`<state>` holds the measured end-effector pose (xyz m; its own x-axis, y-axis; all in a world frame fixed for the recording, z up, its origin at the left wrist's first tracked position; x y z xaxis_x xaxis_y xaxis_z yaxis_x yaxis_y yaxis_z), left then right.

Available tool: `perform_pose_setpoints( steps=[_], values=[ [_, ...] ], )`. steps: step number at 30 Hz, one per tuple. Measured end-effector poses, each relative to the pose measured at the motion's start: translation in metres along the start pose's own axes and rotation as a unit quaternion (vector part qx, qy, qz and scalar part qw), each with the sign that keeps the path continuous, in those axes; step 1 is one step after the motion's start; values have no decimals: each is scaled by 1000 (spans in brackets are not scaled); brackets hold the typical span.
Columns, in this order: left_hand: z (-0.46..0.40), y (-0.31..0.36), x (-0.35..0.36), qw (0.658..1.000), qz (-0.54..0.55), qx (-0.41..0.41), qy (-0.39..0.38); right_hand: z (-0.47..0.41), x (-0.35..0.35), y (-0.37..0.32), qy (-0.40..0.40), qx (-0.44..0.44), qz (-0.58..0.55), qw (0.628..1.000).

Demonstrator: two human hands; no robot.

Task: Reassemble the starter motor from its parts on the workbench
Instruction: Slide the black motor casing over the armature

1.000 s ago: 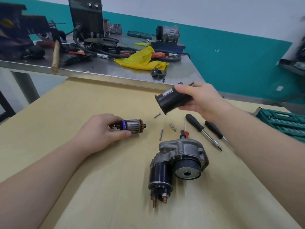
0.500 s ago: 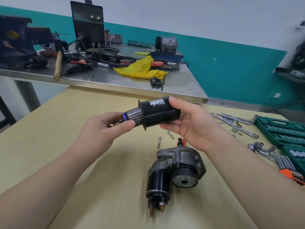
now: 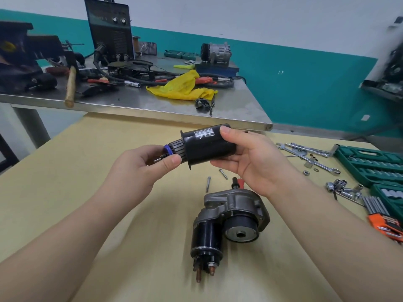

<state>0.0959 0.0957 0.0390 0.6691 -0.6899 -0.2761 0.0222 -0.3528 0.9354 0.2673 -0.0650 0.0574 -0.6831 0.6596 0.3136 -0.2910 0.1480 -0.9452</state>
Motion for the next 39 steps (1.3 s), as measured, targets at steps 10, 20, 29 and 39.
perform_pose_setpoints(
  steps=[10,20,29,39],
  values=[
    [7,10,16,992,112,-11,55,-5,-11,13,7,48,-101,994],
    [10,14,26,984,149,46,92,-11,-17,19,3,45,-98,994],
    [3,10,22,976,169,51,125,-13,-11,23,-13,51,-112,992],
    [0,4,30,982,146,85,81,-11,-17,29,-10,79,-134,988]
  ],
)
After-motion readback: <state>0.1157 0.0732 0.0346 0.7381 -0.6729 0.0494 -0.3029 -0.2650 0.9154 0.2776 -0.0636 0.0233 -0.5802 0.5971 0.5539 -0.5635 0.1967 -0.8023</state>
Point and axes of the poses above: each hand's wrist, its own z-axis away from the middle knuckle, its own x-axis out of the palm, y = z × x, the point moved 8 cm from there along -z, towards the middle knuckle, and after that the axes turned 1 degree about x, right-handed, at the moved point
